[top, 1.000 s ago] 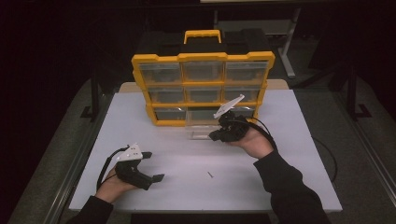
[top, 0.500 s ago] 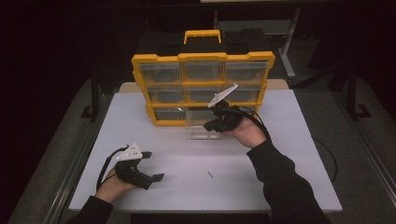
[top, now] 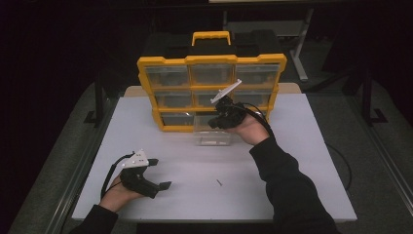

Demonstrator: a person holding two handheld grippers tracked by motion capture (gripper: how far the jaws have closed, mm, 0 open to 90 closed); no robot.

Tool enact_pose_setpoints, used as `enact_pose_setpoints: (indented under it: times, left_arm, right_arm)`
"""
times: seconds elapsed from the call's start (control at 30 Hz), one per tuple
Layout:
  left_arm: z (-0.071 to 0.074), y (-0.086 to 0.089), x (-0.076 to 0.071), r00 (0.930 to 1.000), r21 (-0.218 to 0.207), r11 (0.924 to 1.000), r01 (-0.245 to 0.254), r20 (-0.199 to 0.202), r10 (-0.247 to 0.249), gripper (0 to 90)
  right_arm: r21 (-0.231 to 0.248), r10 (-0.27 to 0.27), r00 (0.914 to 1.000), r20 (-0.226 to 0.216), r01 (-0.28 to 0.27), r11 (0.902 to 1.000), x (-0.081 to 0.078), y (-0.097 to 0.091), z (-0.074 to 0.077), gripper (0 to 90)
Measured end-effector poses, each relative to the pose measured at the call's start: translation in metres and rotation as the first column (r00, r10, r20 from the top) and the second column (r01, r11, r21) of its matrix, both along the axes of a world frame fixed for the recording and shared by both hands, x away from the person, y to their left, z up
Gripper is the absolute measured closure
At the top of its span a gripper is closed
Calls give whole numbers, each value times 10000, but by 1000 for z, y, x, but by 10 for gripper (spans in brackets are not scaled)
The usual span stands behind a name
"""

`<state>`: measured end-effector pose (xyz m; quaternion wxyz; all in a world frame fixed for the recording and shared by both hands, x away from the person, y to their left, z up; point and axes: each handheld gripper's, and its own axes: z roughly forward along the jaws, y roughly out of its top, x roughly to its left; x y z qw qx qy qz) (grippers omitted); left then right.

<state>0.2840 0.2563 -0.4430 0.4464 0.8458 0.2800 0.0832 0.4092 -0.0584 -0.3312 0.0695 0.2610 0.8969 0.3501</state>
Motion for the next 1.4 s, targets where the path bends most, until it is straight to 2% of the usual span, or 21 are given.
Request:
enact_pose_setpoints:
  times: [0.23, 0.27, 0.5, 0.6, 0.7, 0.83, 1.2, 1.4]
  left_arm:
    - [0, 0, 0, 10000, 0, 10000, -10, -17, 10, 0]
    - [0, 0, 0, 10000, -4, 10000, -11, -13, 11, 0]
    - [0, 0, 0, 10000, -11, 10000, -14, -14, 14, 0]
    - [0, 0, 0, 10000, -19, 10000, -21, -2, 21, 0]
    - [0, 0, 0, 10000, -18, 10000, -15, -13, 15, 0]
    - [0, 0, 0, 10000, -24, 10000, -23, -14, 23, 0]
    - [0, 0, 0, 10000, -11, 10000, -43, -13, 43, 0]
    - [0, 0, 0, 10000, -9, 10000, -35, -11, 35, 0]
  right_arm:
    - [19, -205, 9997, -115, 205, 9998, 14, 7, -9, 861]
    - [-99, -220, 9996, -173, 218, 9997, 17, 9, -13, 860]
    - [-377, -179, 9991, -386, 165, 9992, 20, 16, -23, 859]
    - [-351, -206, 9991, -366, 194, 9992, 21, 16, -24, 808]
    - [-295, -243, 9995, -218, 237, 9993, 21, 15, -23, 820]
    - [-185, -246, 9992, -311, 241, 9995, 20, 11, -19, 886]
    - [-117, 66, 9998, -176, -68, 9999, -2, -1, -1, 887]
    - [-104, 168, 9997, -174, -170, 9998, -10, -5, -1, 887]
